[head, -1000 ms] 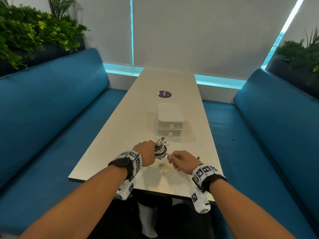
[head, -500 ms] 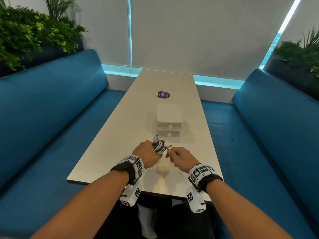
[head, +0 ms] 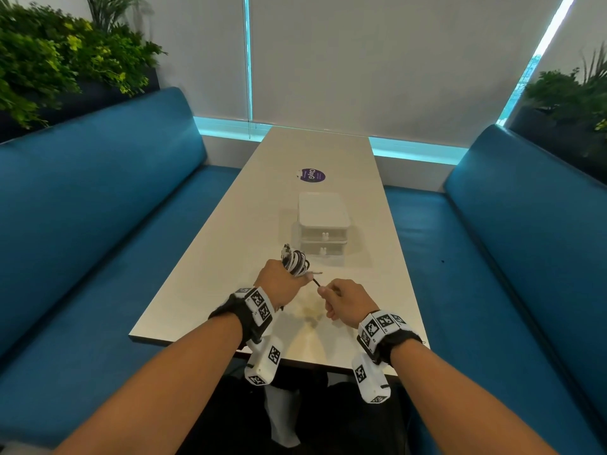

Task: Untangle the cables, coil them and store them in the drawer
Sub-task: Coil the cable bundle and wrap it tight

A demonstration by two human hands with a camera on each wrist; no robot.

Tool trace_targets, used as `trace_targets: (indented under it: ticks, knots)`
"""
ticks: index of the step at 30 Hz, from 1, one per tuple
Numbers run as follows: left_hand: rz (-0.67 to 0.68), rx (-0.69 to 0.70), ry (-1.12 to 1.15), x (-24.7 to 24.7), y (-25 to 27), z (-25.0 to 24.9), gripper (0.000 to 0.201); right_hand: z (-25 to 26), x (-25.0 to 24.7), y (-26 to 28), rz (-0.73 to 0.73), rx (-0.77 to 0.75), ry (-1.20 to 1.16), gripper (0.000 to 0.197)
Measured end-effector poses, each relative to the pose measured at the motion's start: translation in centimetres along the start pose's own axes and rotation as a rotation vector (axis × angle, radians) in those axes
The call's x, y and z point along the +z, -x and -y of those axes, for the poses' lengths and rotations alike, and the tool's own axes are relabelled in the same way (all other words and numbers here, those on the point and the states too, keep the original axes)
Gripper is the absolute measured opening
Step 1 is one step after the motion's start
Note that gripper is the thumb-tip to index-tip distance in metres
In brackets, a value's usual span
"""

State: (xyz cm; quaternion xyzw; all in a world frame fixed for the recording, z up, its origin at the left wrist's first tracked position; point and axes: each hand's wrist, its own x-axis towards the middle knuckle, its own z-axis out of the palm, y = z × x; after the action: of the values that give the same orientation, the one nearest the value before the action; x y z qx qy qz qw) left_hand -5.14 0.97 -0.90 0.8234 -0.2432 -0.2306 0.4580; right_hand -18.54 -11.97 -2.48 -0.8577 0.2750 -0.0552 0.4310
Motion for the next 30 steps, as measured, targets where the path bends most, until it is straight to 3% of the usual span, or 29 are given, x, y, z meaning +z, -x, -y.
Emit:
trace_targets:
  ticks: [4, 11, 16, 19, 22, 25, 30]
  knots:
    - [-0.152, -0.049, 0.19, -0.3, -0.5, -0.5, 0.035, -0.2, 0.0, 0.4, 0.062, -0.054, 0.054, 0.02]
    - [0.073, -0.066, 0.282, 0.7, 1.4, -0.9, 0.044, 2.9, 0.8, 0.6, 0.082, -0.174, -0.04, 0.016]
    - [0.152, -0.106, 0.307, 1.1, 2.0, -0.3, 0.057, 2.6, 0.5, 0.7, 0.132, -0.187, 0.051, 0.021]
    - [0.18, -0.094, 0.299, 1.3, 2.4, -0.2, 0.045, 2.3, 0.6, 1.0, 0.167, -0.166, 0.013, 0.015]
    - [0.055, -0.121, 0.295, 1.8, 2.0, -0.5, 0.027, 1.7, 0.8, 1.2, 0.118, -0.135, -0.062, 0.008]
    - [-0.045, -0.148, 0.316, 2.0, 1.8, -0.9, 0.013, 1.4, 0.9, 1.1, 0.082, -0.118, -0.133, 0.013]
    - [-0.119, -0.156, 0.387, 2.0, 1.5, -0.9, 0.01, 0.8, 0.8, 0.7, 0.069, -0.118, -0.202, 0.022]
